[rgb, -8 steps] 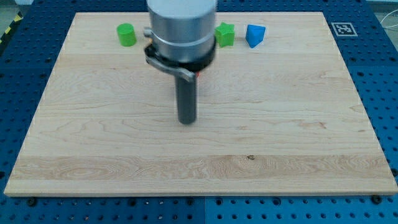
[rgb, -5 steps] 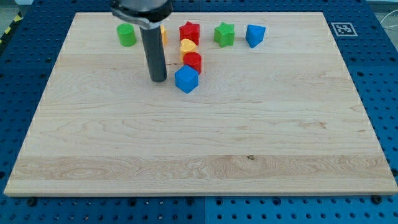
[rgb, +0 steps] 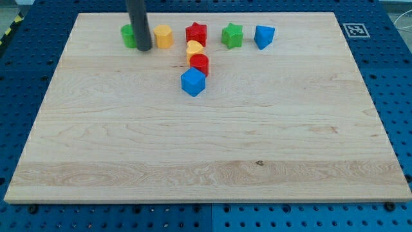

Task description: Push the green circle to the top left

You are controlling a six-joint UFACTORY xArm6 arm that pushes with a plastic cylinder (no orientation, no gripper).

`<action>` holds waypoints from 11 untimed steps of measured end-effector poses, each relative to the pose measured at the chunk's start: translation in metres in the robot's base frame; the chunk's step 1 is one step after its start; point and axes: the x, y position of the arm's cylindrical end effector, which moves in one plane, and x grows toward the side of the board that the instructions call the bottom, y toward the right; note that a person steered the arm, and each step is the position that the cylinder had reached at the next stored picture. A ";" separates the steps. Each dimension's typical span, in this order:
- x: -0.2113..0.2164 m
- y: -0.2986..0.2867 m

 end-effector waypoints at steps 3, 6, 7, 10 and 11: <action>-0.038 -0.035; -0.074 0.019; -0.078 -0.009; -0.069 -0.034; -0.057 -0.036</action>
